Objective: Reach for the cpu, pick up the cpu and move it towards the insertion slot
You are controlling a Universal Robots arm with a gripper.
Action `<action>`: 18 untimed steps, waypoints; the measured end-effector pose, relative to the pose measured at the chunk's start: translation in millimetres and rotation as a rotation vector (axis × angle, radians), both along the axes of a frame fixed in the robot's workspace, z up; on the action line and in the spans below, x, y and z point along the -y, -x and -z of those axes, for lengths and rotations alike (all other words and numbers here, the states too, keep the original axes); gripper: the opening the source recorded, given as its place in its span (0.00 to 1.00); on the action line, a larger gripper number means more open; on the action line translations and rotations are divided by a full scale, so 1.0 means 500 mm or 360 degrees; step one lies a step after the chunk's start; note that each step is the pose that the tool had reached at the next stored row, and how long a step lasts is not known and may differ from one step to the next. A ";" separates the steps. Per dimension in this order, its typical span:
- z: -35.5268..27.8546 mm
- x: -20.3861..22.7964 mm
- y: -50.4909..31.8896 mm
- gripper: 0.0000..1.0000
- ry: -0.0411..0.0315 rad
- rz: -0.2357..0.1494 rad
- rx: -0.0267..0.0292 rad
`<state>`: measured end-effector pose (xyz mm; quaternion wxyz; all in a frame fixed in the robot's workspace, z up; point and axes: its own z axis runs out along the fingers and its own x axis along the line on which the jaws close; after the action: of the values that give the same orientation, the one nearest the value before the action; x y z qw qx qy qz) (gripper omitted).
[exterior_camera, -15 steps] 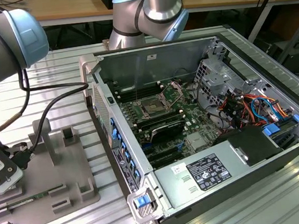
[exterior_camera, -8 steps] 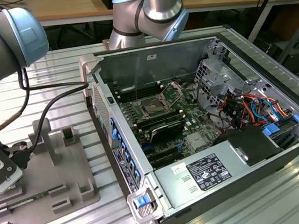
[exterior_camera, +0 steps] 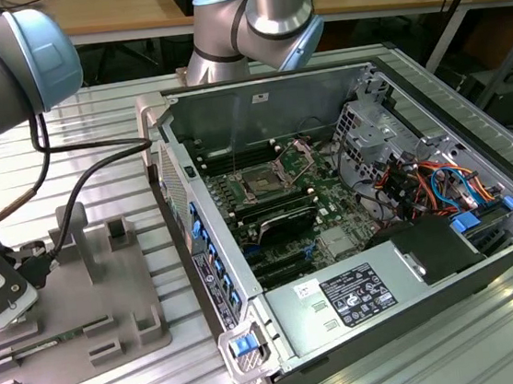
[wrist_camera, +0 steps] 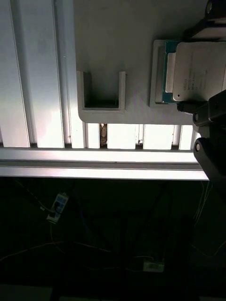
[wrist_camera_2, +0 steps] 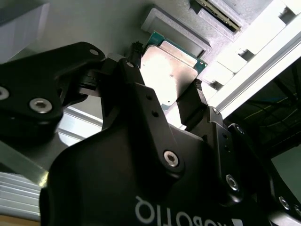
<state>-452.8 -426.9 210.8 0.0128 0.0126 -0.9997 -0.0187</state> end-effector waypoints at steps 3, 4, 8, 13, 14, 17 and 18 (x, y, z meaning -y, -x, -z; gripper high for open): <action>-0.002 0.0000 0.000 0.55 0.0000 0.0000 0.00000; -0.002 0.0000 0.000 0.55 0.0000 0.0000 -0.00001; -0.004 0.0000 0.000 0.55 0.0000 0.0000 0.00000; -0.007 0.0000 0.000 0.55 0.0000 0.0000 -0.00001; -0.008 0.0000 0.000 0.55 0.0000 0.0000 0.00002; -0.009 0.0000 0.000 0.55 0.0000 0.0000 0.00000; -0.010 0.0000 0.000 0.55 0.0000 0.0000 0.00000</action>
<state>-452.7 -426.9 215.8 0.0128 0.0126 -0.9997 -0.0187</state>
